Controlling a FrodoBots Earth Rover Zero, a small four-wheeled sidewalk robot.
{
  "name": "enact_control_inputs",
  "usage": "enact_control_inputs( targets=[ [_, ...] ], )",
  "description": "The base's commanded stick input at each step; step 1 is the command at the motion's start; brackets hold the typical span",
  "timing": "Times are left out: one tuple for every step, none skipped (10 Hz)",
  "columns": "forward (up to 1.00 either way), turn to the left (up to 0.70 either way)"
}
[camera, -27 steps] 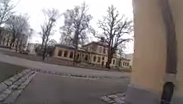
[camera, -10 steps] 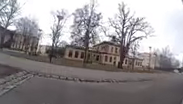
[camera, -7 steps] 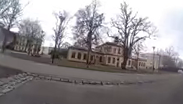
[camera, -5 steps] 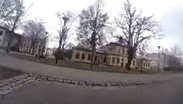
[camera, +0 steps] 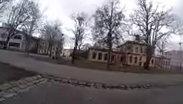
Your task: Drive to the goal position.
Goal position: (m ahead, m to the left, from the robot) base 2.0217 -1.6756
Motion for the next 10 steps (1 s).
enact_control_inputs(
  targets=[
    [0.70, 0.35],
    [0.70, 0.35],
    [0.70, 0.35],
    [0.70, 0.35],
    [0.70, 0.35],
    [0.70, 0.35],
    [0.70, 0.35],
    [0.70, 0.08],
    [0.70, 0.00],
    [0.70, 0.00]
  ],
)
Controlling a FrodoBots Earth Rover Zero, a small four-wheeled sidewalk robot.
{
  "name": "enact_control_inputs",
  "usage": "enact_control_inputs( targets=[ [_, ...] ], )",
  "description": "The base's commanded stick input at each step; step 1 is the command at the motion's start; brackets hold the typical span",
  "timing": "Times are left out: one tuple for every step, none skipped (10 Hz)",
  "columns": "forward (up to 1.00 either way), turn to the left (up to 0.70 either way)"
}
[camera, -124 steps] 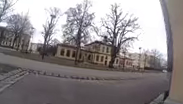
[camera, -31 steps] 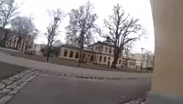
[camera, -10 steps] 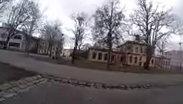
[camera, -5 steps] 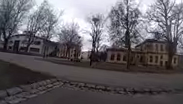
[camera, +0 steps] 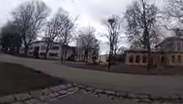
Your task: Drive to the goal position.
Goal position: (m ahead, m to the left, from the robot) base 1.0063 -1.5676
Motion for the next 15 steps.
enact_control_inputs(
  targets=[
    [0.70, -0.02],
    [0.70, -0.35],
    [0.70, -0.35],
    [0.70, -0.35],
    [0.70, -0.35],
    [0.70, -0.35],
    [0.70, -0.35],
    [0.70, -0.35],
    [0.70, -0.35],
    [0.70, -0.35],
    [0.70, -0.35],
    [0.70, -0.35],
    [0.70, -0.35],
    [0.70, -0.33],
    [0.70, -0.01]
  ],
)
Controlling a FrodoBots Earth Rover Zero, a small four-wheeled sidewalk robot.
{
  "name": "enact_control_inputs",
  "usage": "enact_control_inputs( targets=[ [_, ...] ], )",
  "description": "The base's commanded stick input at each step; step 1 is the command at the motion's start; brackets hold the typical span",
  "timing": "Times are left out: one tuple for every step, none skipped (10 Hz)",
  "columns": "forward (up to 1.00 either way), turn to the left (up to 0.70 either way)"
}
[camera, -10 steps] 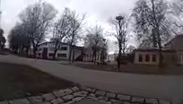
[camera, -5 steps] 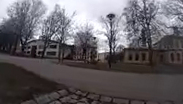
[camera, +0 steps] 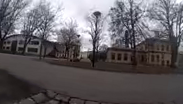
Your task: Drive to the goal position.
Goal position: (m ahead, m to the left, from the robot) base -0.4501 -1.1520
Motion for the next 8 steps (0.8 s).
enact_control_inputs(
  targets=[
    [0.70, 0.00],
    [0.70, 0.00],
    [0.70, 0.00],
    [0.70, 0.00],
    [0.70, 0.00],
    [0.70, 0.00],
    [0.70, 0.00],
    [0.70, 0.00]
  ],
)
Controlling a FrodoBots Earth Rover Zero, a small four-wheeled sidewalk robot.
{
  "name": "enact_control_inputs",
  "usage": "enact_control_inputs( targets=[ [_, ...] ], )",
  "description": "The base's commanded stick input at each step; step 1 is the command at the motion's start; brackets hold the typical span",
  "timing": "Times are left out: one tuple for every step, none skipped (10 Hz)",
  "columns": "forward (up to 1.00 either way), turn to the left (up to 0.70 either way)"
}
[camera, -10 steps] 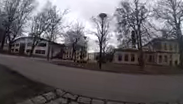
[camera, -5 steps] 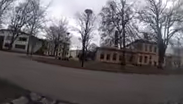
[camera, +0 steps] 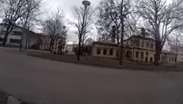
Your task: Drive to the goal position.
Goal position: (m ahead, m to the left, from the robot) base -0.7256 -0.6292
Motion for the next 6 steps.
enact_control_inputs(
  targets=[
    [0.70, 0.00],
    [0.70, 0.00],
    [0.70, 0.00],
    [0.70, 0.00],
    [0.70, 0.08],
    [0.70, 0.24]
  ],
)
